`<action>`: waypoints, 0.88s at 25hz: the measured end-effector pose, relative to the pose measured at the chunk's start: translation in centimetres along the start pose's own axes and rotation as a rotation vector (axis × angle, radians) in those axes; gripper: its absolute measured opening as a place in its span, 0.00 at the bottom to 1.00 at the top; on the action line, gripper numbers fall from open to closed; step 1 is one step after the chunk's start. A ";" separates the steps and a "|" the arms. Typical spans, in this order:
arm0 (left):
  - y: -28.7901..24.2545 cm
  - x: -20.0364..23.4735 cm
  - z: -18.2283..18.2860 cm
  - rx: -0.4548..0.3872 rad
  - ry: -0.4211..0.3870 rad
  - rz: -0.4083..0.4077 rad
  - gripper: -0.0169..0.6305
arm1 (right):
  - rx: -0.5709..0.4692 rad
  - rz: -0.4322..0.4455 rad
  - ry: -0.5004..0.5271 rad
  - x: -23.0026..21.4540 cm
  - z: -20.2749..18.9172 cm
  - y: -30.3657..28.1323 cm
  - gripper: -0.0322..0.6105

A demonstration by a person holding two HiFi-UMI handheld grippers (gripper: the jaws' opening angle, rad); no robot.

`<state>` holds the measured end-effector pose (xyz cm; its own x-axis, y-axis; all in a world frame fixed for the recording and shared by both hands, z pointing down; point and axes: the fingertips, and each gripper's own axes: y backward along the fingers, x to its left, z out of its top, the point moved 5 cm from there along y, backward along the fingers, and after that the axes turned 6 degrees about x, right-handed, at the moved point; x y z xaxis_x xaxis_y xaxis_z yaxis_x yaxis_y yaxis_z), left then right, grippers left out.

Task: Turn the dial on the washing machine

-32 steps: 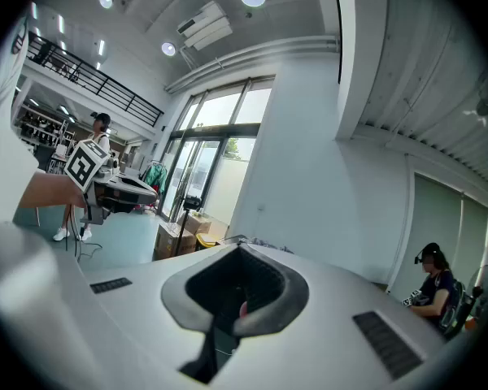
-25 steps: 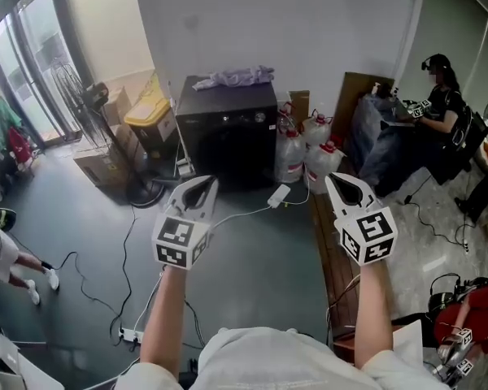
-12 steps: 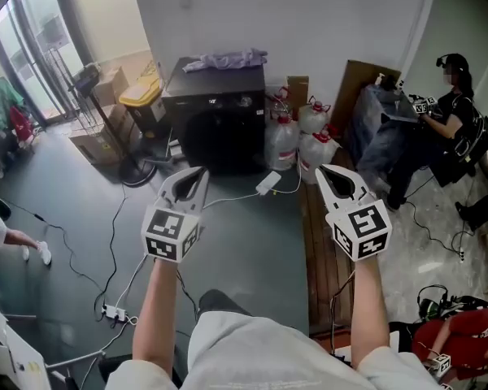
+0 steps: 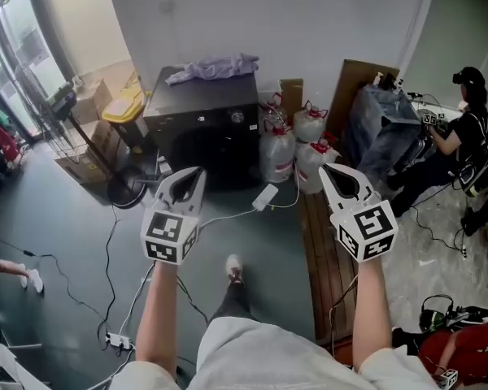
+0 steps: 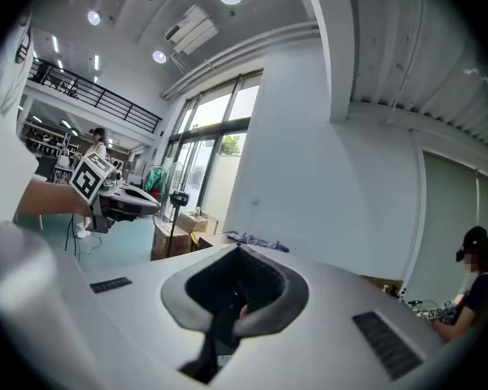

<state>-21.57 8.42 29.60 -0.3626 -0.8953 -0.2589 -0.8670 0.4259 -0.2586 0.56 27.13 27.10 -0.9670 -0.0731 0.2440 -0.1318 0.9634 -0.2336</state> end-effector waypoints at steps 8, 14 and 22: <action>-13.7 11.3 1.7 -0.002 -0.097 -0.075 0.05 | 0.037 -0.021 -0.024 -5.5 3.6 -15.9 0.07; -19.9 16.8 0.8 0.008 0.010 -0.070 0.05 | 0.050 0.019 -0.027 -7.5 5.0 -23.5 0.07; -26.9 17.7 -1.6 0.076 0.123 -0.106 0.05 | 0.087 0.019 -0.076 -11.3 2.8 -28.5 0.07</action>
<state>-5.18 -19.10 33.44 -0.3133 -0.9431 -0.1113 -0.8761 0.3323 -0.3493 14.62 -0.26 28.39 -0.9828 -0.0774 0.1678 -0.1284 0.9390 -0.3191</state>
